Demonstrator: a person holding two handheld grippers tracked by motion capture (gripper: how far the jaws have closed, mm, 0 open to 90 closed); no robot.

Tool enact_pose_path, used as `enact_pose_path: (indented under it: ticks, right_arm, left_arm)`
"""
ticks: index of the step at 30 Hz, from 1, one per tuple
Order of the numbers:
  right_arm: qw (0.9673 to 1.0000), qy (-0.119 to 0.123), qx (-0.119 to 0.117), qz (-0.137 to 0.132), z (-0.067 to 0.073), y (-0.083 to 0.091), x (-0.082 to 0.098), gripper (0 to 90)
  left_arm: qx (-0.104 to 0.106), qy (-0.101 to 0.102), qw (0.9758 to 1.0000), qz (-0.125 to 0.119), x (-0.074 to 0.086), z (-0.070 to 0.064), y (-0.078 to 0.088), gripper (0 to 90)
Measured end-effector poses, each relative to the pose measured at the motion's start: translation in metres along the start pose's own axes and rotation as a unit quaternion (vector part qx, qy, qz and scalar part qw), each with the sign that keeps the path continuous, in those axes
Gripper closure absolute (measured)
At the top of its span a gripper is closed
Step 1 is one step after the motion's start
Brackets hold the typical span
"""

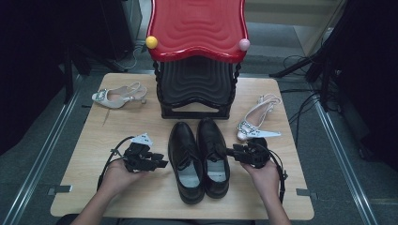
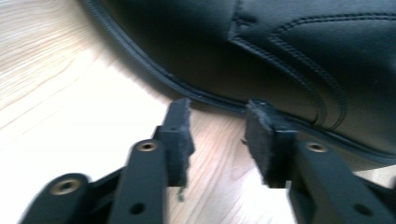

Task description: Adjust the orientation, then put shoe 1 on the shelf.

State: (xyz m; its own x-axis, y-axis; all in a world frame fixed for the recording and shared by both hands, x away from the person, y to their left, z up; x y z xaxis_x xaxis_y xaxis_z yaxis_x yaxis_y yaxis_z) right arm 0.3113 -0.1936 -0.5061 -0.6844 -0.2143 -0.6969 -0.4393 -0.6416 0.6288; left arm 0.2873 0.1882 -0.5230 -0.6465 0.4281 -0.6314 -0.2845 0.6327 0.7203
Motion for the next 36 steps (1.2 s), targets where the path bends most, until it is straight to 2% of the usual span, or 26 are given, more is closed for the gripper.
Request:
enact_pose_path:
  ticks: [4, 6, 14, 17, 23, 27, 36]
  right_arm:
    - [0.9999, -0.004, -0.004, -0.015, 0.002, 0.004, 0.002, 48.0]
    - [0.9998, -0.006, -0.005, -0.017, 0.002, 0.006, 0.003, 45.3]
    - [0.9996, -0.015, -0.015, -0.018, 0.012, 0.02, 0.001, 48.3]
    - [0.9996, -0.006, -0.015, -0.023, 0.02, 0.024, -0.001, 49.1]
    - [0.9996, 0.005, -0.022, -0.016, 0.037, 0.028, -0.005, 49.7]
    - [0.9992, 0.012, -0.035, -0.015, 0.051, 0.03, -0.009, 50.7]
    - [0.9983, 0.03, -0.048, 0.006, 0.08, 0.026, -0.008, 53.0]
  left_arm:
    - [-0.002, 0.006, 0.9999, -0.008, 0.001, 0.005, 0.003, 45.0]
    - [-0.002, 0.008, 0.9999, -0.008, 0.002, 0.007, 0.004, 43.5]
    - [-0.006, 0.012, 0.9998, -0.011, 0.003, 0.009, 0.005, 40.5]
    - [-0.01, 0.013, 0.9998, -0.007, 0.003, 0.009, 0.005, 40.1]
    - [-0.011, 0.015, 0.9998, -0.013, 0.004, 0.011, 0.007, 40.0]
    - [-0.012, 0.013, 0.9997, -0.017, 0.004, 0.011, 0.009, 40.0]
    - [-0.015, 0.008, 0.9997, -0.017, 0.004, 0.01, 0.009, 40.3]
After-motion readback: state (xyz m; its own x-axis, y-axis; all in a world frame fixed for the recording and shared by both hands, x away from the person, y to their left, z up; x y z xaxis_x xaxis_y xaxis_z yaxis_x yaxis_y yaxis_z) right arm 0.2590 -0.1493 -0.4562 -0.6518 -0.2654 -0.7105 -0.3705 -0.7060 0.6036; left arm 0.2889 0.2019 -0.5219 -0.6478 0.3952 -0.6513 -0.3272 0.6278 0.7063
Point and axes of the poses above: each handheld gripper's, and its own axes: y roughly backward along the jaws, x roughly out of its underside, z roughly to its left, the point moved 1 cm from there along -y, roughly forward along the jaws, and after that the axes turned 2 degrees about -x, right-handed, at the moved point
